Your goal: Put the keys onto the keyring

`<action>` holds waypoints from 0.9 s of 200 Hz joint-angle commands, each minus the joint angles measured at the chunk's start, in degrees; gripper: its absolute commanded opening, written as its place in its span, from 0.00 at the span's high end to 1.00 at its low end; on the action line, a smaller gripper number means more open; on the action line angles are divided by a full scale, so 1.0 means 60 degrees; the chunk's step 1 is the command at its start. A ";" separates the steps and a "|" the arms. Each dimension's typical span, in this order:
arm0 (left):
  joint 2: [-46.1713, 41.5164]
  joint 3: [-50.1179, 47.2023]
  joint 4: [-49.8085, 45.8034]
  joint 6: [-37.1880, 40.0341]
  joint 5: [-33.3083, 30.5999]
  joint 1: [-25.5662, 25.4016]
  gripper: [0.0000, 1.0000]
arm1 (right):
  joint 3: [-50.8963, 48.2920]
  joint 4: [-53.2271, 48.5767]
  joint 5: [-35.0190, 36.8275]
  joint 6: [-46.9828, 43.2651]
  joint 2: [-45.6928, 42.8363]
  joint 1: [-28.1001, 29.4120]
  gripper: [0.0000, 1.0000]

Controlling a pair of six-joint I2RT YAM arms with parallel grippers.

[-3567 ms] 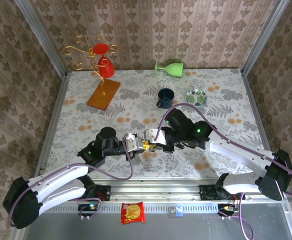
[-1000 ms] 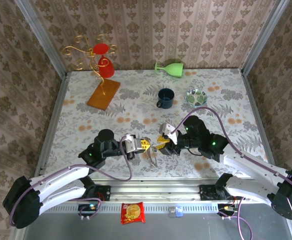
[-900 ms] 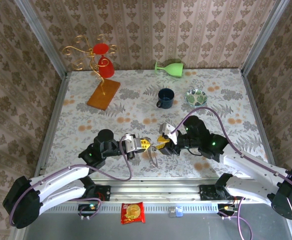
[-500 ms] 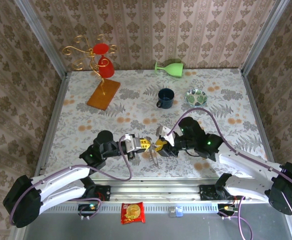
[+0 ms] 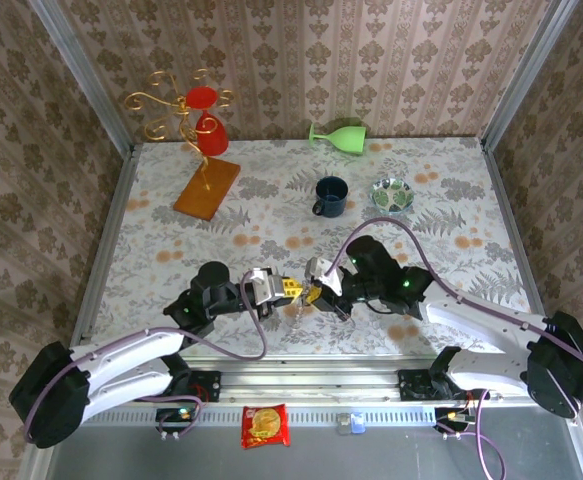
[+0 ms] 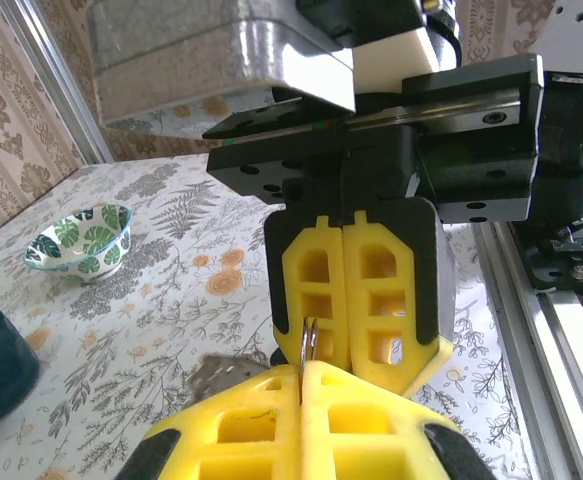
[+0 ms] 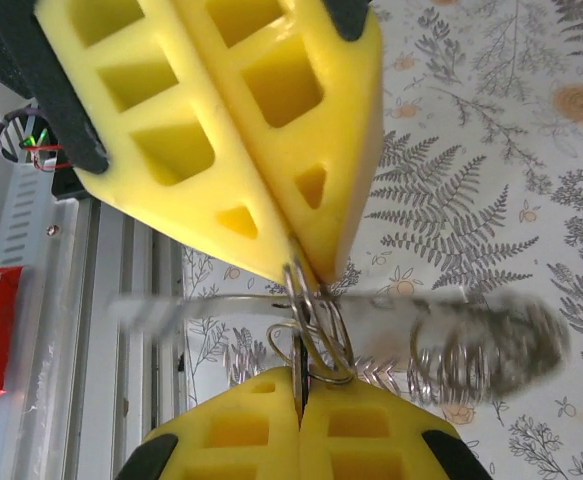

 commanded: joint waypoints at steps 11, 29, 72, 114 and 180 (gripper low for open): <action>-0.0077 -0.0017 0.0759 -0.0057 -0.0024 -0.0096 1.00 | 0.0226 -0.0184 0.0278 -0.0136 -0.0255 0.0078 0.90; -0.0084 -0.0048 0.0634 0.0033 -0.0014 -0.0136 1.00 | -0.0010 -0.0116 0.0559 -0.0088 -0.0691 0.0022 0.75; -0.0029 -0.0062 0.0652 0.0101 0.0081 -0.0184 1.00 | -0.0453 -0.0203 0.0757 -0.0244 -0.1598 -0.0193 0.65; 0.0112 -0.0106 0.1020 -0.0044 0.0369 -0.0184 1.00 | -0.0632 0.0654 0.0456 -0.0062 -0.1728 -0.0259 0.69; 0.0193 -0.0151 0.1288 -0.0187 0.0504 -0.0184 1.00 | -0.0546 0.1365 -0.0184 0.0182 -0.1242 -0.0249 0.76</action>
